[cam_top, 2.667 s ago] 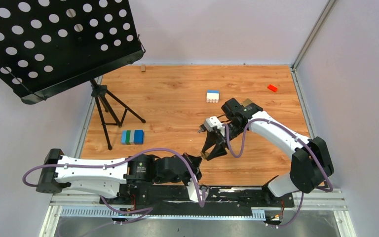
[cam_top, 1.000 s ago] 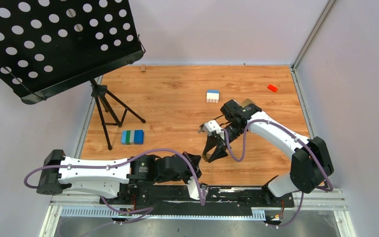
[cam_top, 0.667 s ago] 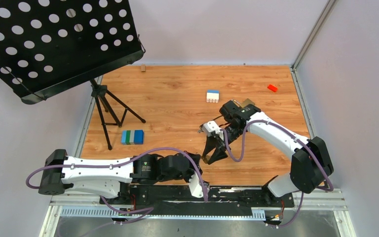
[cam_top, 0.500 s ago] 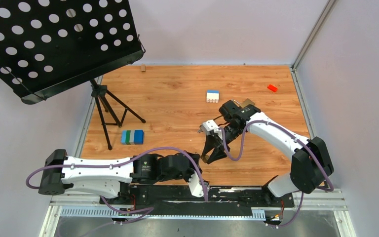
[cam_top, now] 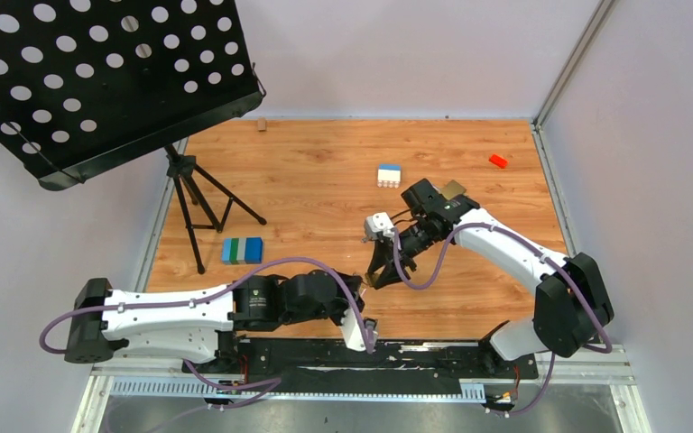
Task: Unlock with the key
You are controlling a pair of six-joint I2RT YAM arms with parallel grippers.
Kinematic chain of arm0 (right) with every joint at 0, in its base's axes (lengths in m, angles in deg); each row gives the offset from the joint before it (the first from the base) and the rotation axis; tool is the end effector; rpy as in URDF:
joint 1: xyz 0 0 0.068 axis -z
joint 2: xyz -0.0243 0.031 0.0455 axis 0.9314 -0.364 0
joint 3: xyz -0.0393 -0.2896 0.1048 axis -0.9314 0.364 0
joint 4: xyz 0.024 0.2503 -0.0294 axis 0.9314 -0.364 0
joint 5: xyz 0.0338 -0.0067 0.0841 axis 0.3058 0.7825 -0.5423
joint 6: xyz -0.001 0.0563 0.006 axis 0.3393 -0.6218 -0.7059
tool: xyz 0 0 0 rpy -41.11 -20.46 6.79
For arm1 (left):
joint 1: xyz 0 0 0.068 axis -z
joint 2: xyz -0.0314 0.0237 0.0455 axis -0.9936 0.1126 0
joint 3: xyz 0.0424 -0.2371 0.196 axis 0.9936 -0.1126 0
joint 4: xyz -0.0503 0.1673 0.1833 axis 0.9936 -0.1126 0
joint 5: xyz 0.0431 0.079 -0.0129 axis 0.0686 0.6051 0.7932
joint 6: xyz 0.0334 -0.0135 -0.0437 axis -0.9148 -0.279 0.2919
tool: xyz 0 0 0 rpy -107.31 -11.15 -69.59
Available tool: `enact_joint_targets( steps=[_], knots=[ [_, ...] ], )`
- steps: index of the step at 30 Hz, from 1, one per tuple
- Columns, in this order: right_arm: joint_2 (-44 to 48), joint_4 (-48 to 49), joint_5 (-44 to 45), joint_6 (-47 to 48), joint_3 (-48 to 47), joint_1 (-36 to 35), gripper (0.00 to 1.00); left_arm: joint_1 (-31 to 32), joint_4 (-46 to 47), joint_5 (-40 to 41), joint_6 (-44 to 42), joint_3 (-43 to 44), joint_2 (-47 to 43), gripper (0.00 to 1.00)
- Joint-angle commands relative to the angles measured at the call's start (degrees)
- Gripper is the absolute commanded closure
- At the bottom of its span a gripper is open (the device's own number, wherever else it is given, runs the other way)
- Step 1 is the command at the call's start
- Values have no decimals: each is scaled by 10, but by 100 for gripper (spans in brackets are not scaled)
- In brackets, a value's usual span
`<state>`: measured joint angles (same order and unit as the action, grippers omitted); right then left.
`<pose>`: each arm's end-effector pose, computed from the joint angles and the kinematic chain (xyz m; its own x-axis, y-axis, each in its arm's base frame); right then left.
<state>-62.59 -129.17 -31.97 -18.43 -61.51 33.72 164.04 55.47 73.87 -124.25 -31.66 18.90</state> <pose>0.1845 0.1725 0.2930 0.0233 -0.4383 -0.8985 -0.9088 -0.3839 0.1637 0.0420 -0.1993 0.3055 0.7293 0.5775 -0.3668 0.5882 -0.2555 0.7673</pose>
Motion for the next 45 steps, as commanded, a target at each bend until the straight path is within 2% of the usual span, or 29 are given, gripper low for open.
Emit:
enact_joint_targets(
  steps=[1,5,10,17,25,30,32,35,40,45],
  knots=[
    [12,88,45,-61,15,17,100,-33,-6,-49,38,8,-33,100],
    [10,123,136,-91,36,21,100,-91,-17,-109,75,9,-40,100],
    [-1,137,241,-103,75,22,96,-201,-26,-252,141,21,-41,100],
    [-38,165,357,-100,128,22,80,-323,-29,-424,215,50,-15,100],
    [-48,184,404,-129,127,22,53,-349,-54,-466,228,83,31,100],
    [9,183,398,-141,113,23,32,-361,-59,-494,241,107,47,100],
    [42,179,380,-143,105,28,29,-363,-57,-505,247,115,54,100],
    [77,165,323,-146,79,46,28,-367,-54,-514,254,127,66,100],
    [130,140,184,-142,34,73,33,-372,-49,-522,259,136,83,100],
    [164,201,97,-171,29,72,36,-372,-39,-535,267,140,99,100]
  ],
)
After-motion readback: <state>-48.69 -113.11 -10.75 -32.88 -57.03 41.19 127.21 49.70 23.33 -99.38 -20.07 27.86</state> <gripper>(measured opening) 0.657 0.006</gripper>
